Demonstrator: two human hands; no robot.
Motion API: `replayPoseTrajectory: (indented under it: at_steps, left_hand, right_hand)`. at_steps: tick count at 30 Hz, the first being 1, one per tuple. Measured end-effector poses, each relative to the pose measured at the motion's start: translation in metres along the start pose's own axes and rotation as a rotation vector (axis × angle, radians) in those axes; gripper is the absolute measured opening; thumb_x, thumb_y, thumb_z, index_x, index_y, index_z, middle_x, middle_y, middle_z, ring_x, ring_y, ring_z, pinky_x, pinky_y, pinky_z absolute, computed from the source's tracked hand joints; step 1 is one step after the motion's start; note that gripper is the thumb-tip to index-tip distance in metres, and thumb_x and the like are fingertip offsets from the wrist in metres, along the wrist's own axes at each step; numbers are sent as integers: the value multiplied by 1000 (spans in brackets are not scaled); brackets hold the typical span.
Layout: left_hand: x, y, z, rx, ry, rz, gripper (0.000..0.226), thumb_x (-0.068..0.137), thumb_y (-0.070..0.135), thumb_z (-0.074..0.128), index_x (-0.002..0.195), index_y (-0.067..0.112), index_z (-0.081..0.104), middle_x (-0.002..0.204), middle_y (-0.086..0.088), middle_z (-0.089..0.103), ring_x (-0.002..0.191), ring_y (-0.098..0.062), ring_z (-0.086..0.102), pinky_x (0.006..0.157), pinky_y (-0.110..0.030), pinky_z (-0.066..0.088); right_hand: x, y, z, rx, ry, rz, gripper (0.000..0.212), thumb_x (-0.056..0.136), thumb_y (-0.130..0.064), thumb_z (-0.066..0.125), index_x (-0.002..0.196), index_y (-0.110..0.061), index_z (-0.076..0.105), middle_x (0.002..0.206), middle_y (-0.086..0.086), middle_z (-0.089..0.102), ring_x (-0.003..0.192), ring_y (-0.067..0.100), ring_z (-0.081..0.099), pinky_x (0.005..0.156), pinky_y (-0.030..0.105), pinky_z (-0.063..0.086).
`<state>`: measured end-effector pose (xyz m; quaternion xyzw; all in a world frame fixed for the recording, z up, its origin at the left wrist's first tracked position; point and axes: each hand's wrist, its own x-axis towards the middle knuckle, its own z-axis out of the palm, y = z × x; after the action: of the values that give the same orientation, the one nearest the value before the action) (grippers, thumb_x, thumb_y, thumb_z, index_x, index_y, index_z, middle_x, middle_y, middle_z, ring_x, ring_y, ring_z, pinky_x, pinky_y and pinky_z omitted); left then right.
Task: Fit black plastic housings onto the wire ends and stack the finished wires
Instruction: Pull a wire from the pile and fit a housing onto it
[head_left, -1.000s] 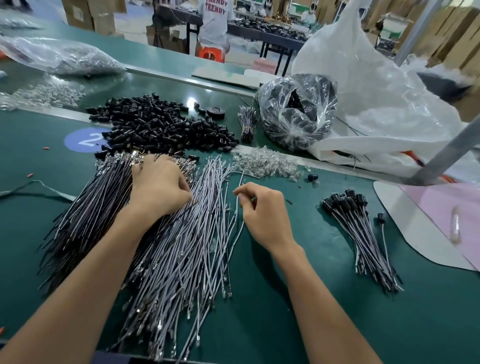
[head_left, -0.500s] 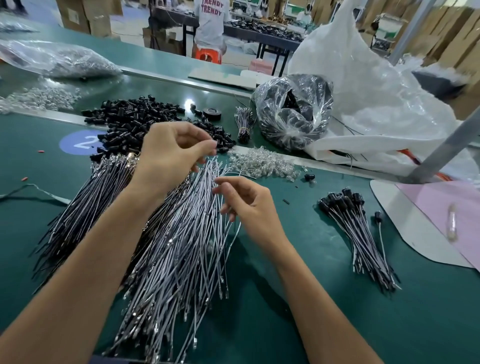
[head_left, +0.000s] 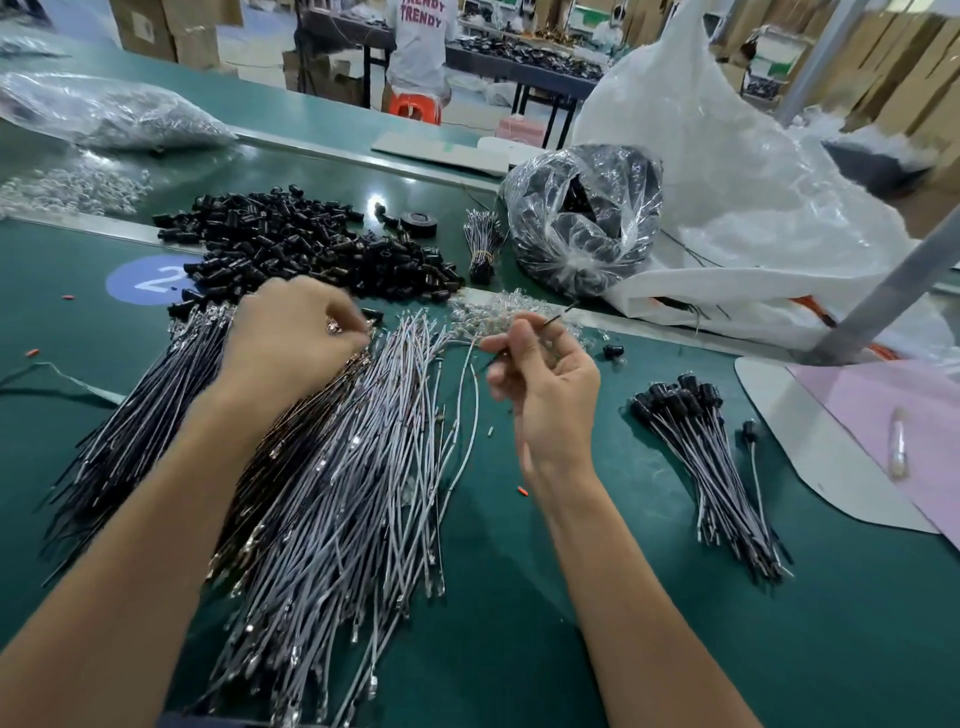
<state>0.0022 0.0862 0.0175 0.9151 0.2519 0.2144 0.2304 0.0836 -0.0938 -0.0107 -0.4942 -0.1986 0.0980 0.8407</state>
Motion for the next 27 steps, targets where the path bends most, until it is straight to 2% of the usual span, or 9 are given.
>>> replayPoseTrajectory:
  at_steps: [2,3,5,8,11,16,20,27]
  left_hand:
    - [0,-8,2,278,-180,-73,18,75,51,77,81,35,74,107,2,66,115,-24,44,99,-39,33]
    - [0,-8,5,341,-256,-83,24,71,58,76,79,36,75,106,3,60,118,-25,38,102,-42,28]
    - [-1,-5,10,360,-304,-75,30,66,64,75,75,36,76,107,4,51,119,-24,32,106,-45,20]
    - [1,-4,17,408,-279,-50,30,64,62,79,71,33,76,109,5,47,119,-23,30,106,-46,19]
    - [2,-5,20,381,-241,-67,20,70,50,82,69,32,75,109,4,50,116,-23,32,103,-44,21]
    - [3,-8,19,316,-129,-115,7,80,38,77,74,34,75,110,2,58,116,-26,42,96,-41,25]
    - [3,-14,16,391,-33,-130,9,82,40,76,76,32,75,107,-3,62,112,-28,47,97,-44,28]
    - [1,-12,14,384,-6,-85,20,73,41,83,68,31,66,104,-2,60,106,-27,53,99,-46,30]
  right_hand:
    - [2,-3,-4,3,54,22,7,96,-16,57,93,-10,59,63,1,67,42,7,47,39,17,35]
    - [3,-4,-6,-9,79,34,9,97,-18,56,93,-11,61,60,0,64,41,6,44,39,16,32]
    - [3,-5,-8,-30,107,47,13,100,-17,53,93,-11,62,57,-2,61,42,5,41,39,16,30]
    - [2,-3,-7,-68,100,66,13,100,-15,53,93,-11,62,56,-2,59,44,6,41,40,16,31]
    - [1,0,-5,-113,67,78,12,101,-15,52,97,-9,62,56,-1,60,43,6,41,41,15,32]
    - [0,2,-5,-146,51,79,12,101,-14,52,98,-8,63,56,0,60,43,6,41,41,16,33]
    - [0,1,-5,-158,57,93,13,101,-14,51,97,-10,63,55,-1,61,44,7,42,42,16,34]
    - [1,4,-4,-197,54,102,12,101,-14,52,94,-11,62,56,-1,61,43,7,41,42,16,35]
